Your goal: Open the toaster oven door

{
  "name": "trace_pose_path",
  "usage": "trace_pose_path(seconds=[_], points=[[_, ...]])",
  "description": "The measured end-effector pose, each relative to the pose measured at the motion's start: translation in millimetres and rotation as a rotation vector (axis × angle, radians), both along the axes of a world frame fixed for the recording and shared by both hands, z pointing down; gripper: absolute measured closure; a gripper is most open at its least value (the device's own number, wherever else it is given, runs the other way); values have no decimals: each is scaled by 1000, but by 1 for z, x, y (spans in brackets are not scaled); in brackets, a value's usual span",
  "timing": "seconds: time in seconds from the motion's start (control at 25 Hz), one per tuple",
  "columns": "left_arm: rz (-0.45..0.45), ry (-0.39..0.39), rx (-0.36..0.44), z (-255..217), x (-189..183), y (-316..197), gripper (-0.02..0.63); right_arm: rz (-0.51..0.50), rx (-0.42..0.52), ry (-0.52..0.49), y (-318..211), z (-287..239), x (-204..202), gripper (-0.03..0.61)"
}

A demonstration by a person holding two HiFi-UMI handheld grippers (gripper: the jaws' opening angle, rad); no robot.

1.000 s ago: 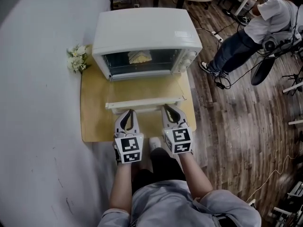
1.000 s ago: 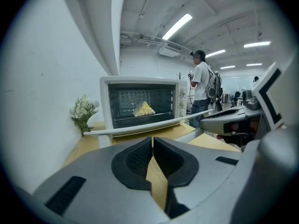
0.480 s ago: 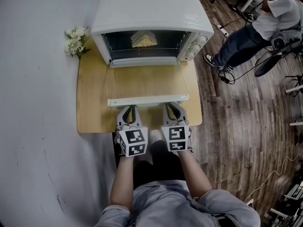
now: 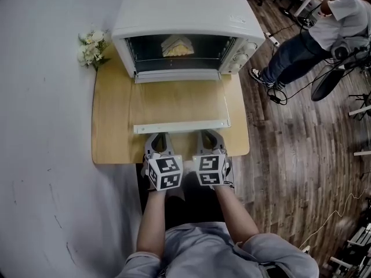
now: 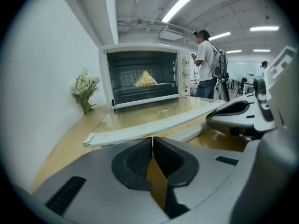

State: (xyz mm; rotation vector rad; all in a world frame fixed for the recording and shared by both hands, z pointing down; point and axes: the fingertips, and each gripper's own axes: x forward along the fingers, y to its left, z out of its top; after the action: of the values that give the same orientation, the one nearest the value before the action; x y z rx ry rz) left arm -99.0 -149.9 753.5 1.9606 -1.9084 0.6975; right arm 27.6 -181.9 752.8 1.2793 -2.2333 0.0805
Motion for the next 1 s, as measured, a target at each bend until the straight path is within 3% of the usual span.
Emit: trace_pose_path(seconds=[0.24, 0.6, 0.84, 1.0], points=[[-3, -78, -2, 2, 1, 2, 611, -18, -2, 94, 3, 4, -2, 578], [24, -46, -105, 9, 1, 6, 611, -38, -85, 144, 9, 15, -1, 578], [7, 37, -94, 0, 0, 9, 611, -74, -120, 131, 10, 4, -3, 578], [-3, 45, -95, -19, -4, 9, 611, -94, -150, 93, 11, -14, -11, 578]])
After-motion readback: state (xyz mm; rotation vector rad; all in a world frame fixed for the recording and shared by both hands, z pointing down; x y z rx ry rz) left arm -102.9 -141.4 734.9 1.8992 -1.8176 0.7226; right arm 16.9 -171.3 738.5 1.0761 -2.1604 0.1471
